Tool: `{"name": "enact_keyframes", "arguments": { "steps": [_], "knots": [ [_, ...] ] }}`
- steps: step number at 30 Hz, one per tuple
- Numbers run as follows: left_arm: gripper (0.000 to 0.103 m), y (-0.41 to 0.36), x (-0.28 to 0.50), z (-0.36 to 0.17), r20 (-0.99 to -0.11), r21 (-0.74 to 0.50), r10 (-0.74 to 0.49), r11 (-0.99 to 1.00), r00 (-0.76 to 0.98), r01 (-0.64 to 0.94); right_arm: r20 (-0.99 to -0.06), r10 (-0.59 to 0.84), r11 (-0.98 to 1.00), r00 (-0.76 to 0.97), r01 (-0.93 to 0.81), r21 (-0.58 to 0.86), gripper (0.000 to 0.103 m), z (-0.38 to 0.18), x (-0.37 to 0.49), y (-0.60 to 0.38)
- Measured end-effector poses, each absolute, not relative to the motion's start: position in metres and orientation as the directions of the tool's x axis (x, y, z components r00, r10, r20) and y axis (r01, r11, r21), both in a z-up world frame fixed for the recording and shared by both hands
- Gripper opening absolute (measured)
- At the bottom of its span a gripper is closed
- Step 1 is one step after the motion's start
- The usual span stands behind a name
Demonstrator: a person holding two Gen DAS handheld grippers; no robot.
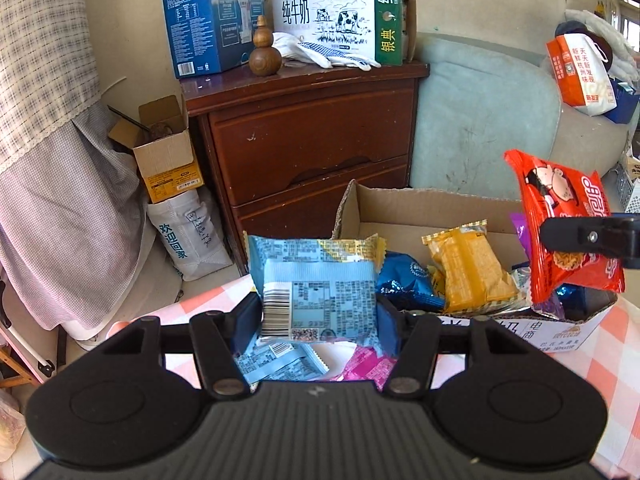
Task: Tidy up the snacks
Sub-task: 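Lift both packs and carry them over the cardboard box, then lower both packs into the box and open both grippers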
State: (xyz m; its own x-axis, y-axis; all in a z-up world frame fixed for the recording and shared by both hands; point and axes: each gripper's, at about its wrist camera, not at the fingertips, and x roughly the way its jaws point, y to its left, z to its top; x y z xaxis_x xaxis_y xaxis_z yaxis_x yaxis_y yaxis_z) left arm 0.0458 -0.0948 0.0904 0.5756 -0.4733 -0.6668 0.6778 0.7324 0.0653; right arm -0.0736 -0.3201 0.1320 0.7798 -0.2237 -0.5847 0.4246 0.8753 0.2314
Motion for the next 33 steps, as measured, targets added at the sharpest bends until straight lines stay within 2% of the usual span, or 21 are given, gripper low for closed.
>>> {"name": "enact_keyframes", "arguments": {
  "steps": [12,24,27,28,30,33],
  "knots": [
    [0.058,-0.14,0.055,0.09,-0.664,0.013,-0.506,0.728,0.55,0.686,-0.555,-0.294,0.818,0.778,0.505,0.275,0.071,0.135,-0.079,-0.345],
    [0.059,-0.18,0.068,0.07,-0.692,-0.04,-0.518,0.723,0.503,0.689,-0.588,-0.332,0.754,0.737,0.582,0.305,0.071,0.118,-0.066,-0.36],
    [0.065,-0.185,0.07,0.064,-0.703,-0.069,-0.523,0.725,0.482,0.685,-0.607,-0.343,0.728,0.717,0.611,0.312,0.073,0.111,-0.062,-0.365],
    [0.073,-0.185,0.07,0.064,-0.704,-0.077,-0.525,0.727,0.479,0.682,-0.613,-0.355,0.716,0.706,0.627,0.307,0.074,0.108,-0.062,-0.366],
    [0.074,-0.184,0.07,0.065,-0.696,-0.086,-0.532,0.728,0.481,0.68,-0.617,-0.36,0.711,0.7,0.634,0.304,0.079,0.106,-0.063,-0.367],
    [0.075,-0.179,0.072,0.071,-0.687,-0.092,-0.536,0.733,0.49,0.674,-0.605,-0.354,0.719,0.713,0.622,0.312,0.08,0.109,-0.064,-0.365]
  ]
}}
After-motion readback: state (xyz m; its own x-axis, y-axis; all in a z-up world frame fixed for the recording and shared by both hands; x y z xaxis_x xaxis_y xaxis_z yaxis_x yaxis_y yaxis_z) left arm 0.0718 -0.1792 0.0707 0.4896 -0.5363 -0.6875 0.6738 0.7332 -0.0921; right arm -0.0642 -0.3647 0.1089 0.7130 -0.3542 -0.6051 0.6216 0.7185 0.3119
